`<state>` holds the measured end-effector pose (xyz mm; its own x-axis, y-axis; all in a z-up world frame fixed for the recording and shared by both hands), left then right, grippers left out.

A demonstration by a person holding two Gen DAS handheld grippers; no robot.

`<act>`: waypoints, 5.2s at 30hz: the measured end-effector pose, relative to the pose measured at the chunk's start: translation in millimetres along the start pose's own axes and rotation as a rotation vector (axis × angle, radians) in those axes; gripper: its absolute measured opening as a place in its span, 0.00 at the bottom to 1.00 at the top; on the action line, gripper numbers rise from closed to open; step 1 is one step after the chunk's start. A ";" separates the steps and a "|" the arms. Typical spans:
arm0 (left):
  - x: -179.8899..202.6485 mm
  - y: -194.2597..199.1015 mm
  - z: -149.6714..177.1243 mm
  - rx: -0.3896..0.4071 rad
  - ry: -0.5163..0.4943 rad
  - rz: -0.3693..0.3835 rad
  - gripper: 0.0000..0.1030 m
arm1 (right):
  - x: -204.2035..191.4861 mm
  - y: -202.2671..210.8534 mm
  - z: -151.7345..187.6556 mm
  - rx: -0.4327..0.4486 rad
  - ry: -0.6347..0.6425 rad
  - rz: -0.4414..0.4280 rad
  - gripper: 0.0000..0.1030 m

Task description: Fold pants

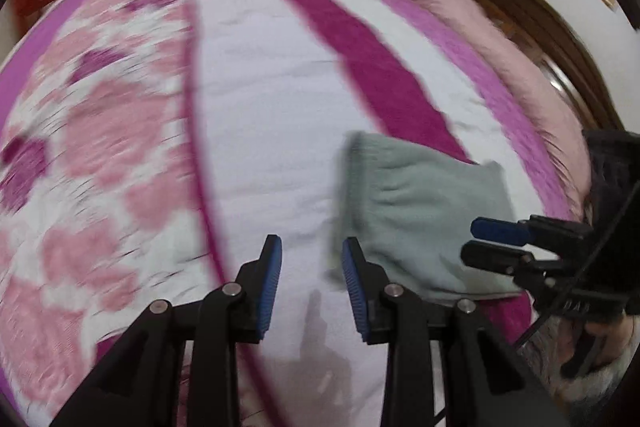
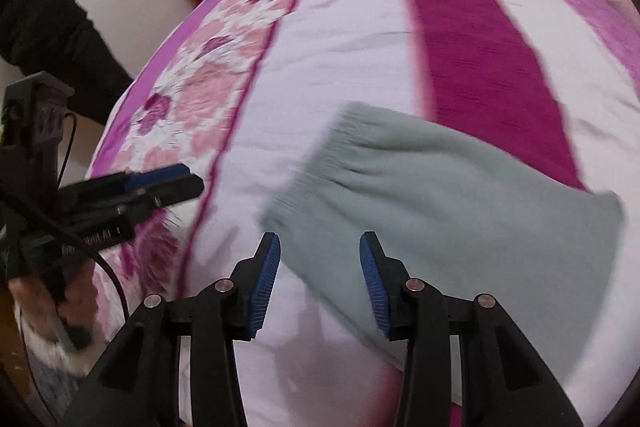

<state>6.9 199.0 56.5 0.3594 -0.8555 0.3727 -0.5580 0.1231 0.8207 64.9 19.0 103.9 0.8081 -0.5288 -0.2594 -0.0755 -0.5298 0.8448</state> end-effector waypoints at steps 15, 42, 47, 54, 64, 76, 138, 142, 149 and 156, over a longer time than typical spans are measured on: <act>42.3 -75.9 24.2 -0.100 -0.137 -0.036 0.03 | 170.2 28.4 150.9 0.009 -0.363 -0.162 0.20; 76.6 -103.8 -16.4 -0.078 -0.106 -0.121 0.03 | 271.3 15.9 119.0 0.098 -0.500 -0.238 0.39; 71.6 -88.6 1.7 -0.077 -0.088 -0.075 0.06 | 252.3 3.0 124.7 0.066 -0.456 -0.291 0.39; 61.4 -87.7 14.9 -0.093 -0.088 -0.023 0.06 | 278.5 -33.1 119.2 0.169 -0.608 -0.520 0.21; 101.4 -80.9 5.9 -0.087 -0.153 0.013 0.06 | 300.5 30.0 110.9 0.009 -0.447 -0.285 0.07; 184.6 -117.2 18.4 -0.122 -0.237 -0.027 0.14 | 344.3 53.3 146.5 -0.053 -0.412 0.019 0.21; 322.9 -140.7 111.7 -0.125 -0.221 0.092 0.00 | 255.3 45.9 264.4 0.682 -0.899 -0.076 0.10; 316.9 -161.0 137.6 -0.126 -0.269 -0.025 0.00 | 248.5 48.0 255.8 0.663 -0.861 0.000 0.10; 312.6 -143.3 138.6 -0.108 -0.214 0.025 0.00 | 219.2 60.5 233.2 0.585 -0.668 0.256 0.09; 301.0 -153.9 154.3 -0.124 -0.172 0.041 0.00 | 232.7 58.0 232.5 0.517 -0.713 0.255 0.10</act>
<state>85.5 -155.1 -24.4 0.1990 -0.9206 0.3360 -0.4694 0.2115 0.8573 112.7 -289.0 -16.2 0.1920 -0.8635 -0.4663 -0.5932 -0.4806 0.6458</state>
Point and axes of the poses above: each gripper's, at about its wrist camera, not at the fingertips, and y roughly against the way its jaws point, x to its right, z to its underside, the point moved 1 cm from there along -y, roughly the way its jaws point, and after that the axes turned 8 degrees about y, right-handed, at the moved point
